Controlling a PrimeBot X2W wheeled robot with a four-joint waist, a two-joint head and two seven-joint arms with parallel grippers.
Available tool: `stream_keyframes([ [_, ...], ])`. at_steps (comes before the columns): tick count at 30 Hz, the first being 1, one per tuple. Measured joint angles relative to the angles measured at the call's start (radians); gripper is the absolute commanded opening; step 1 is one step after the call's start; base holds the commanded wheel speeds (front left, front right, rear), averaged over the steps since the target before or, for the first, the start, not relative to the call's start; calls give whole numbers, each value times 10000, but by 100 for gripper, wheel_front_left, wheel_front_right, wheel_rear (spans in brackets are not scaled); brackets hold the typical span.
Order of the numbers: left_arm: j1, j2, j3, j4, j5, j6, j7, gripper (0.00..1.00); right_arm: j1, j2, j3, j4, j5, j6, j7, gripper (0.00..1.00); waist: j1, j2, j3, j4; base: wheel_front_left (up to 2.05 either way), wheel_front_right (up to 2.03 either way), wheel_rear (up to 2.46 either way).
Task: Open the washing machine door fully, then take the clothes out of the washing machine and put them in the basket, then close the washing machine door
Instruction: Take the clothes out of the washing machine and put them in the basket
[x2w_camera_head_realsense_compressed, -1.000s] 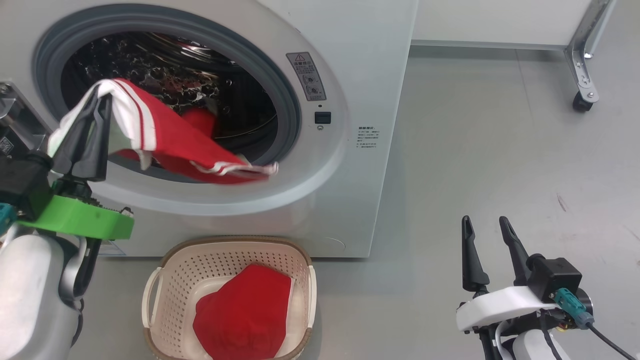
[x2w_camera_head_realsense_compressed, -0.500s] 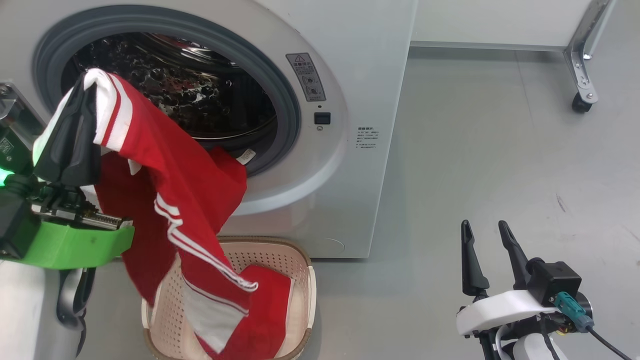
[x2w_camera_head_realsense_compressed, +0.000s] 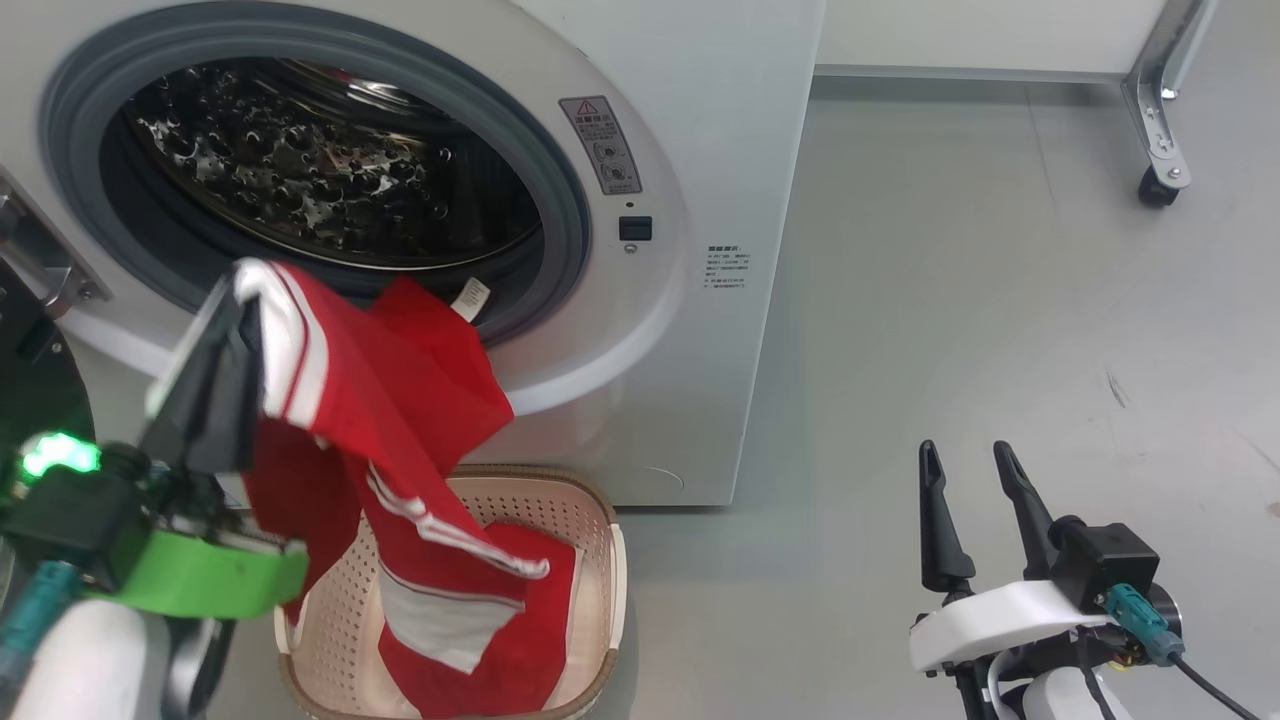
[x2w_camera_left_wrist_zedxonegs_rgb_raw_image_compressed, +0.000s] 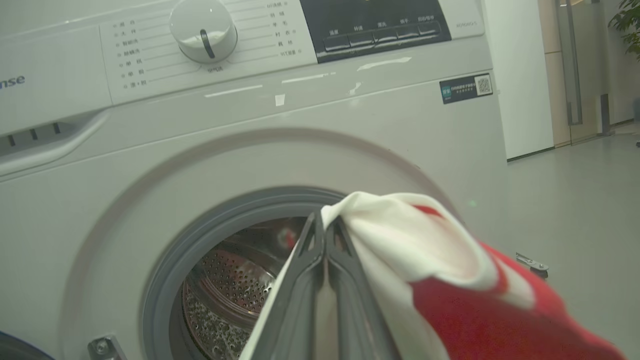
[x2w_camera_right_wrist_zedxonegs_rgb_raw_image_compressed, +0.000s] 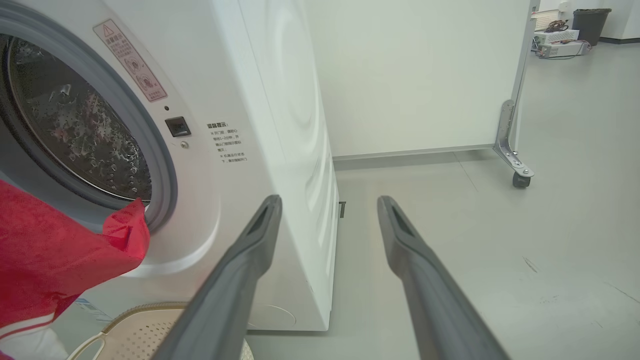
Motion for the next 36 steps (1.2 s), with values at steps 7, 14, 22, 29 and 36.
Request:
stream_keyframes([
  [7, 872, 188, -533, 1266, 0, -117, 8, 0, -29, 2, 215, -61, 0, 4, 0, 100, 0, 0, 220, -153, 0, 0, 0],
  [14, 941, 316, -782, 2355, 4, -192, 10, 0, -101, 2, 313, -127, -2, -4, 0, 100, 0, 0, 540, -330, 0, 0, 0],
  [22, 846, 403, -1043, 3277, 6, -268, 10, 0, -381, -2, 539, -274, -13, -86, 0, 100, 0, 0, 1101, -621, 0, 0, 0],
  [29, 51, 405, -1430, 3484, 100, -272, 10, 0, -644, -6, 731, -464, -48, -184, 0, 100, 0, 0, 1703, -920, 0, 0, 0],
  [36, -741, 433, -1873, 3891, 134, -324, 10, 0, -898, -8, 901, -665, -48, -288, 0, 100, 0, 0, 2358, -1226, 0, 0, 0],
])
